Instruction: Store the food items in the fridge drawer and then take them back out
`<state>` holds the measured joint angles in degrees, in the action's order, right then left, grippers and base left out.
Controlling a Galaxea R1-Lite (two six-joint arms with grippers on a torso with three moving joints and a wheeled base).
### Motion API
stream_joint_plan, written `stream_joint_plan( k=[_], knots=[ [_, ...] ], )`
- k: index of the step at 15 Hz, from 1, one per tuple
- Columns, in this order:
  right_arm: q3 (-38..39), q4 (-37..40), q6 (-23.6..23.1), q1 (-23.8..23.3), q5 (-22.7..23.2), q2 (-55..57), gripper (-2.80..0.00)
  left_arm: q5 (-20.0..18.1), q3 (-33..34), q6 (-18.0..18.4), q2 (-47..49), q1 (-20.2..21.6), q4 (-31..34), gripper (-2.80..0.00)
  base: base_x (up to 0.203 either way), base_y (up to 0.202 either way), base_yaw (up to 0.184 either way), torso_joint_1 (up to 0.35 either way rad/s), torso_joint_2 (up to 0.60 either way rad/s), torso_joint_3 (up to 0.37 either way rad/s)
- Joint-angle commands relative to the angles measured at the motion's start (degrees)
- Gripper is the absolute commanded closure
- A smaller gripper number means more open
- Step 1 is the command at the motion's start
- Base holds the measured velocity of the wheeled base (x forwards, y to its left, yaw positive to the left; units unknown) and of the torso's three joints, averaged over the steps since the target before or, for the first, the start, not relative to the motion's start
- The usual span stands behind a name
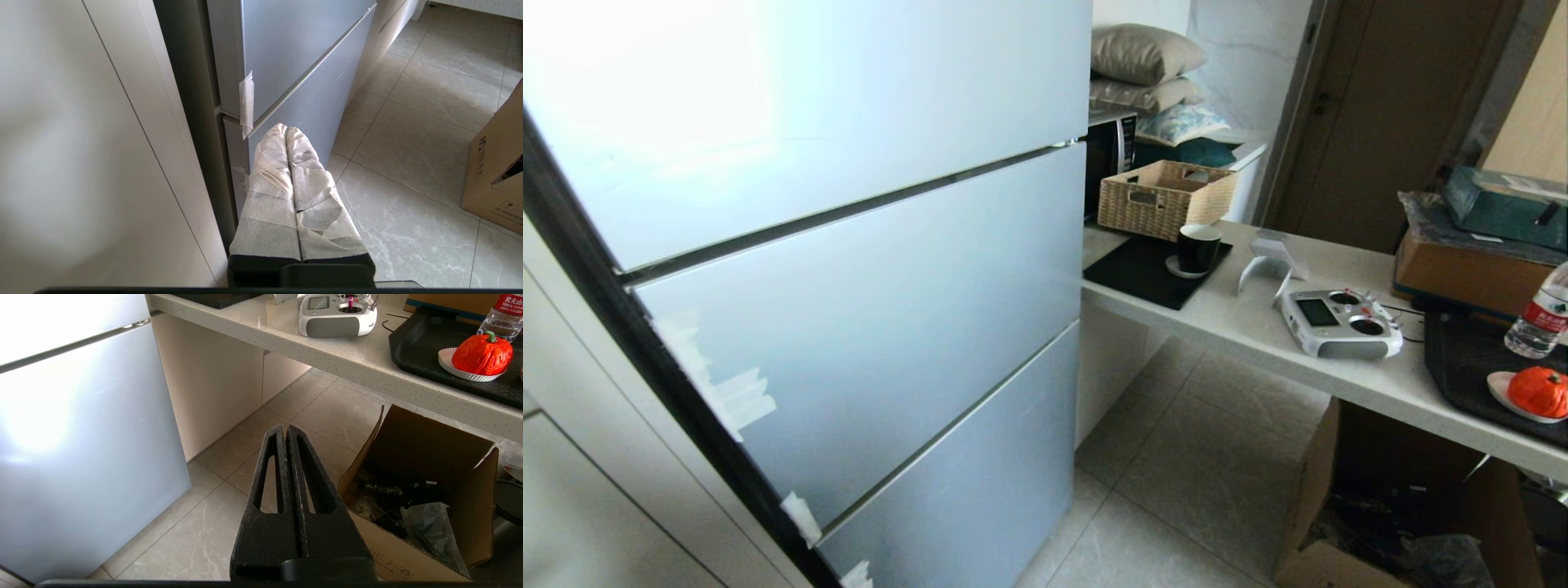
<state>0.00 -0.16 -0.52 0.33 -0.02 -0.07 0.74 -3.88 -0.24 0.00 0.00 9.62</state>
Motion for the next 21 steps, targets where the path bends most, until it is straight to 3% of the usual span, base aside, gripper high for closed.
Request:
stream_joint_plan(
  k=[1,8,11,13,14,18,21],
  knots=[
    [0.00,-0.02,-0.09,0.02,0.02,0.07,0.00,0.05,0.01,-0.02,0.07,0.00,0.05,0.00,0.000,0.000,0.000,0.000,0.00,0.000],
    [0.00,-0.02,0.00,0.02,0.02,0.07,0.00,0.04,-0.87,0.40,0.08,0.00,-0.61,0.00,0.000,0.000,0.000,0.000,0.00,0.000],
    [0.00,-0.02,0.00,0.02,0.02,0.07,0.00,-0.64,-9.21,-1.91,6.49,-0.03,-4.30,0.00,0.000,0.000,0.000,0.000,0.00,0.000],
    [0.00,-0.02,0.00,0.02,0.02,0.07,0.00,-0.86,-13.04,-8.22,16.73,-0.09,-6.17,0.00,0.000,0.000,0.000,0.000,0.00,0.000],
    [0.00,-0.02,0.00,0.02,0.02,0.07,0.00,-1.02,-14.31,-13.34,22.76,-0.14,-8.42,0.00,0.000,0.000,0.000,0.000,0.00,0.000],
    [0.00,-0.02,0.00,0.02,0.02,0.07,0.00,-0.91,-16.12,-30.53,44.10,-0.01,-26.28,0.00,0.000,0.000,0.000,0.000,0.00,0.000],
    [0.00,-0.02,0.00,0.02,0.02,0.07,0.00,0.39,-17.12,-37.53,53.10,1.44,-36.55,0.00,0.000,0.000,0.000,0.000,0.00,0.000]
  ],
)
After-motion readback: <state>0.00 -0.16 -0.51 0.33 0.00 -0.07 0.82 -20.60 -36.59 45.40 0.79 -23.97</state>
